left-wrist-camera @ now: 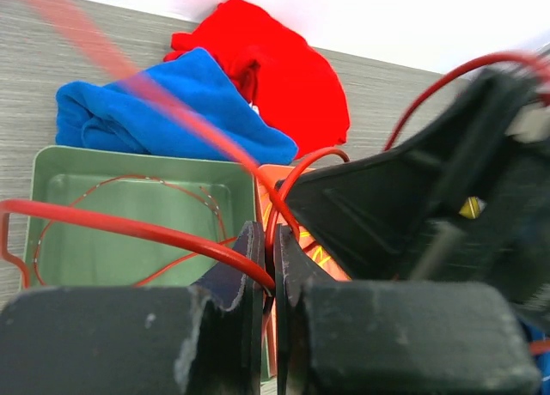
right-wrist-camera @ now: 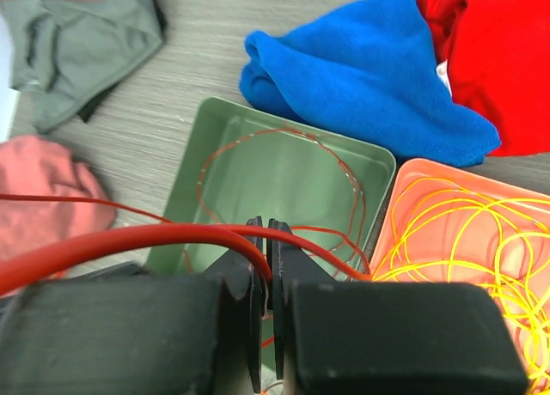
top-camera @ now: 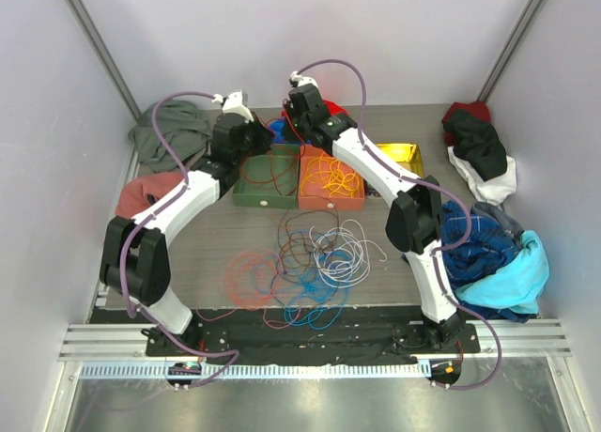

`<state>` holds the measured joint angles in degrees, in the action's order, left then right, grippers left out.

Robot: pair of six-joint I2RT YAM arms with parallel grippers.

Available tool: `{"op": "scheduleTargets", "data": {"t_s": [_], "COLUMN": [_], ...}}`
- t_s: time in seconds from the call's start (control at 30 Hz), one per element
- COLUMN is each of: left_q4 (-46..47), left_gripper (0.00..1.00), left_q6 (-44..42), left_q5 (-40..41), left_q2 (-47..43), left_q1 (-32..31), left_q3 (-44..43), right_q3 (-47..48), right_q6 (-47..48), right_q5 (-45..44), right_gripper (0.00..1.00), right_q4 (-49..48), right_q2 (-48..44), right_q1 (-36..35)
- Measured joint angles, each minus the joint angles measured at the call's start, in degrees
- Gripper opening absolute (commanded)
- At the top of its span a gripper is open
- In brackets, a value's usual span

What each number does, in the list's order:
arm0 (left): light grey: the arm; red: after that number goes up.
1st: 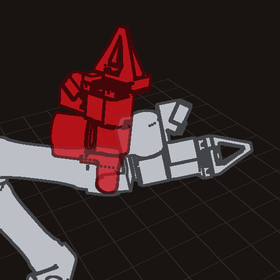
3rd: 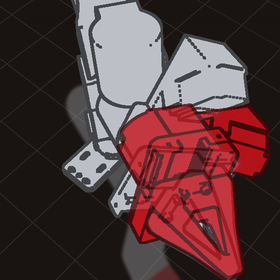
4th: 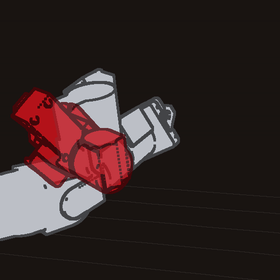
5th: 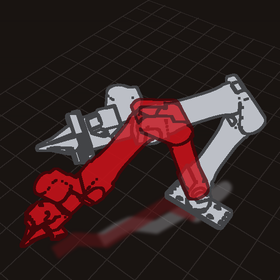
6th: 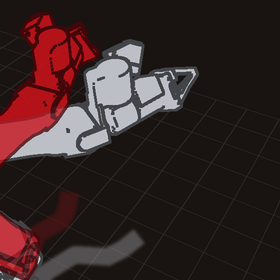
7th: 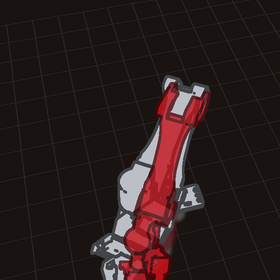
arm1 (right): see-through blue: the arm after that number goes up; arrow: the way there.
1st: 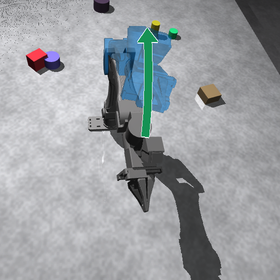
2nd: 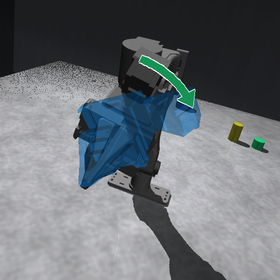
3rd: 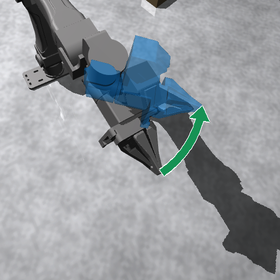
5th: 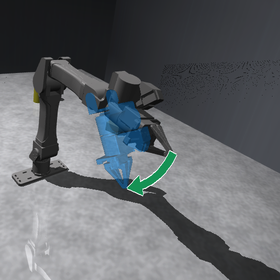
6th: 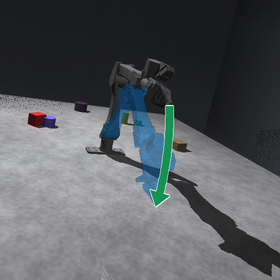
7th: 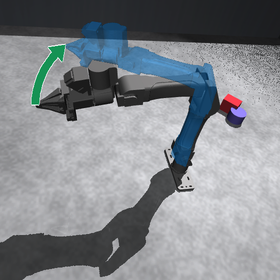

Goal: Untangle the cables

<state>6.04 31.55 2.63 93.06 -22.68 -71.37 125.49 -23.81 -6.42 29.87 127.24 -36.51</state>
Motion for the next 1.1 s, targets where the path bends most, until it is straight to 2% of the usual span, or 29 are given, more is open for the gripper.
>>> {"op": "scheduleTargets", "data": {"t_s": [0.03,0.1,0.13,0.23,0.53,0.87,1.1], "left_q4": [0.0,0.0,0.1,-0.1,-2.6,-6.9,-8.9], "left_gripper": [0.0,0.0,0.0,0.0,0.0,0.0,0.0], "left_q6": [0.0,0.0,0.1,0.0,-0.3,-0.5,-0.8], "left_q5": [0.0,0.0,0.1,0.7,3.2,8.4,10.3], "left_q2": [0.0,0.0,0.0,0.0,0.0,0.0,-0.7], "left_q1": [0.0,0.2,0.2,0.3,0.4,0.7,0.9], "left_q3": [0.0,0.1,0.3,1.0,1.3,1.3,1.3], "right_q3": [0.0,0.0,0.0,-0.2,-3.9,-17.1,-23.1], "right_q6": [0.1,0.3,0.4,0.8,2.6,3.6,5.4], "right_q5": [-0.2,-0.6,-1.0,-3.1,-10.1,-15.8,-19.9], "right_gripper": [0.21,0.35,0.45,0.54,0.58,0.58,0.59], "right_q4": [0.0,0.2,0.4,1.4,2.2,2.4,2.4], "right_q2": [0.5,1.2,1.4,1.6,0.0,-9.1,-10.9], "right_q1": [0.0,0.0,0.0,0.0,0.0,0.0,0.0]}}
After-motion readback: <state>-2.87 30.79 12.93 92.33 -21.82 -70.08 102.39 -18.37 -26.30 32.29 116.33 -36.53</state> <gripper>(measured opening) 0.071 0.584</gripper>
